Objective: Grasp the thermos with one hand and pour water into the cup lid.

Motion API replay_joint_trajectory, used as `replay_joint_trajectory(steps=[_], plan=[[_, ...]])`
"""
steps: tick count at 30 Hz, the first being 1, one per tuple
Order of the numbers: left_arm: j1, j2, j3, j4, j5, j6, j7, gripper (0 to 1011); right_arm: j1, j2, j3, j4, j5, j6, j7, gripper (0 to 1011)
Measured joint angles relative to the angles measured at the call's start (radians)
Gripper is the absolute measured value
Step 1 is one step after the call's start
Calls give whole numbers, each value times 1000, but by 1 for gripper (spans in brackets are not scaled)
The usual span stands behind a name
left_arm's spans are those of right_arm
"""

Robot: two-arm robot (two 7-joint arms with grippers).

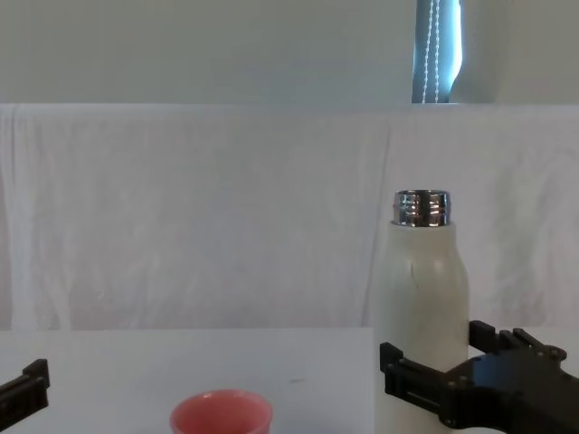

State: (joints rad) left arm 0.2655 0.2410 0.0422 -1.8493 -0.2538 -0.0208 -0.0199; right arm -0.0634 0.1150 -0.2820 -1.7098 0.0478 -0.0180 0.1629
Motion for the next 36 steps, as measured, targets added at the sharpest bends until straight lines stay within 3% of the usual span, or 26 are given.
replay_joint_trajectory(steps=[36], plan=[[0, 0, 0, 0, 0, 0, 0, 1001, 59, -19, 15, 78, 41, -6, 9, 1000]])
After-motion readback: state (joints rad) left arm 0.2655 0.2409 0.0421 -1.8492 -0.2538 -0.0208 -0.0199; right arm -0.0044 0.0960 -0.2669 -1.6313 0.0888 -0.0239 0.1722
